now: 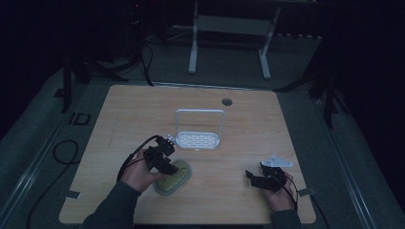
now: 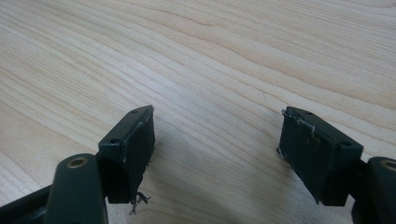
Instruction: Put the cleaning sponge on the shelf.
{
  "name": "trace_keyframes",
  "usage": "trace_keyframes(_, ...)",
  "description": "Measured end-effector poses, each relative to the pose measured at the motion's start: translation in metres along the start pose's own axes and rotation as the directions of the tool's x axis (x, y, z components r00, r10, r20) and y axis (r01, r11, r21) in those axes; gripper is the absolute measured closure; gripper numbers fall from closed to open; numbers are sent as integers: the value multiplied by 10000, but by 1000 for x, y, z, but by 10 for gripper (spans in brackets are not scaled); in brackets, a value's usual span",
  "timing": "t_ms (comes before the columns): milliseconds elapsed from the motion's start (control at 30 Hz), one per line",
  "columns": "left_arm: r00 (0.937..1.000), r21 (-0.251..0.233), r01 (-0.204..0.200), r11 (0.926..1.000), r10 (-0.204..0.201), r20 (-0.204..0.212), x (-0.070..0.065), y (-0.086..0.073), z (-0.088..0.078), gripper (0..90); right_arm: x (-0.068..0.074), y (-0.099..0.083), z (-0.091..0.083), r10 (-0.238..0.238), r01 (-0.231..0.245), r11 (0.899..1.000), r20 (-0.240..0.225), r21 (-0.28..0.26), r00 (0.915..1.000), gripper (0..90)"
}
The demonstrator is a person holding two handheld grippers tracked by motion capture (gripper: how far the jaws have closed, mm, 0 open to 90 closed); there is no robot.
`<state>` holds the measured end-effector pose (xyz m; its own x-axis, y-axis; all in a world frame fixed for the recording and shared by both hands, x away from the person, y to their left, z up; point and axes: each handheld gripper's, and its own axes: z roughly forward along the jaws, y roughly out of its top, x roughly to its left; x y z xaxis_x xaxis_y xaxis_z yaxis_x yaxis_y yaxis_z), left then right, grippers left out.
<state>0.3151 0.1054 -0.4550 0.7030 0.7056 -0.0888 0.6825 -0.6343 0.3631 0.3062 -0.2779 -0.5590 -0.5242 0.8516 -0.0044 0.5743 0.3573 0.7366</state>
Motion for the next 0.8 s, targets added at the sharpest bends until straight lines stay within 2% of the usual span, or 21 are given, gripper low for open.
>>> trace_keyframes(333,9998,562,-50,9984,39,199,1,7,5,521,0,0,0,-8,8,10000,2,-4,10000,261)
trace_keyframes(633,9993,998,151,9949,-185,330,2,10,10,519,0,0,0,-8,8,10000,2,-2,10000,261)
trace_keyframes(800,9994,1195,45,9928,-85,330,2,12,13,524,0,0,0,-8,8,10000,3,-1,10000,261)
